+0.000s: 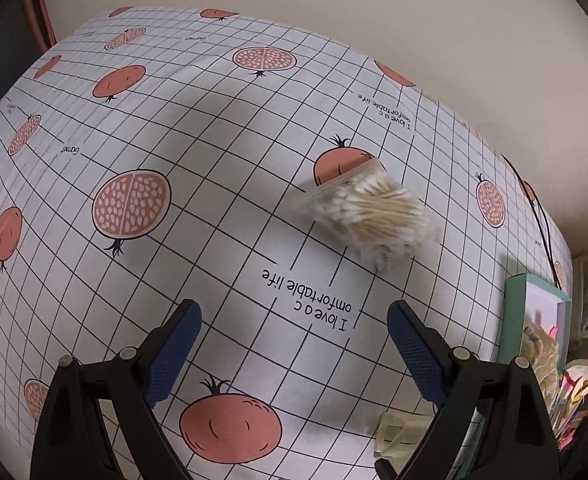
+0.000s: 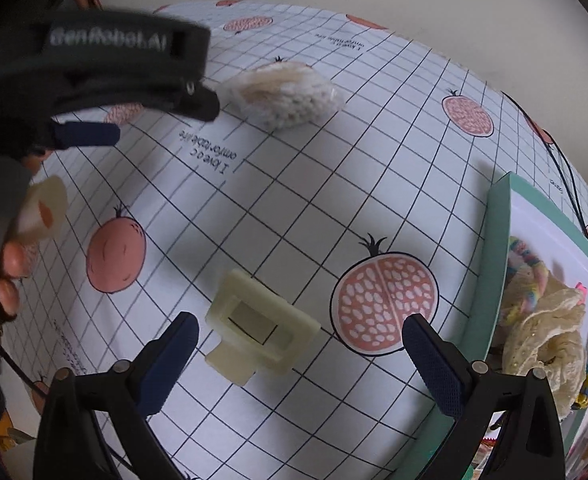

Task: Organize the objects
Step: 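Move both tools back toward the cotton swab bag and cream hair clip, then grasp the cream hair clip with the right tool while the left tool grasps the cotton swab bag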

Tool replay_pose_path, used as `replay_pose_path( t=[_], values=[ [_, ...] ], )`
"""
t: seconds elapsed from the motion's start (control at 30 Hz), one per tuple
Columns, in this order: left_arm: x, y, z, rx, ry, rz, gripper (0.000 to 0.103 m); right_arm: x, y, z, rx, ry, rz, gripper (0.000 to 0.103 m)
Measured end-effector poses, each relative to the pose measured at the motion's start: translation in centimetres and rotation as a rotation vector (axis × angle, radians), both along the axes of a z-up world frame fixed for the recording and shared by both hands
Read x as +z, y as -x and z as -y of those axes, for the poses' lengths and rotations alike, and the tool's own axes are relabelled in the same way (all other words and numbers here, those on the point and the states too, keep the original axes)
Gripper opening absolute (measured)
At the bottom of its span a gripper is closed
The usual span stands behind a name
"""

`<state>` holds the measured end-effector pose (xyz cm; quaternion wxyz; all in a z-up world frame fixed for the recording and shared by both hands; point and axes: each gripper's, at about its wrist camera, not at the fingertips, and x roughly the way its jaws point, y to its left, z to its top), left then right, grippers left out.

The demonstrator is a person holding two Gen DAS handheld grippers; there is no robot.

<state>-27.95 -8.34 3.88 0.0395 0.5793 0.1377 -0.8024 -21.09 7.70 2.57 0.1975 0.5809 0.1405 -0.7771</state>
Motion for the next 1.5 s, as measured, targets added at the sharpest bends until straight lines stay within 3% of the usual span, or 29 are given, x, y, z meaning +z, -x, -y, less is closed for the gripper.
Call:
replay_pose_path(
  t=[0.4, 0.57, 0.87, 1.0, 1.27, 1.5],
  values=[
    [-0.2, 0.9, -0.9, -0.028, -0.03, -0.119, 0.094, -0.2, 0.2, -0.7, -0.022, -0.036, -0.026, 0.102],
    [-0.7, 1.5, -0.9, -0.026, -0.028, -0.167, 0.094, -0.2, 0.3, -1.0, -0.026, -0.045, -0.027, 0.091],
    [-0.9, 2.5, -1.9, -0.063, -0.038, -0.238, 0.094, -0.3, 0.4, -1.4, -0.041, -0.044, -0.026, 0.082],
    [-1.1, 3.3, -2.8, -0.084, -0.005, -0.252, 0.094, -0.5, 0.5, -1.8, -0.045, -0.041, -0.019, 0.08],
    [-2.4, 4.8, -3.5, -0.094, 0.023, -0.237, 0.094, -0.5, 0.8, -2.8, -0.072, -0.028, -0.016, 0.06],
    [-2.4, 5.5, -4.2, -0.108, 0.053, -0.255, 0.094, -0.3, 1.0, -2.8, -0.078, -0.02, -0.014, 0.059]
  ],
)
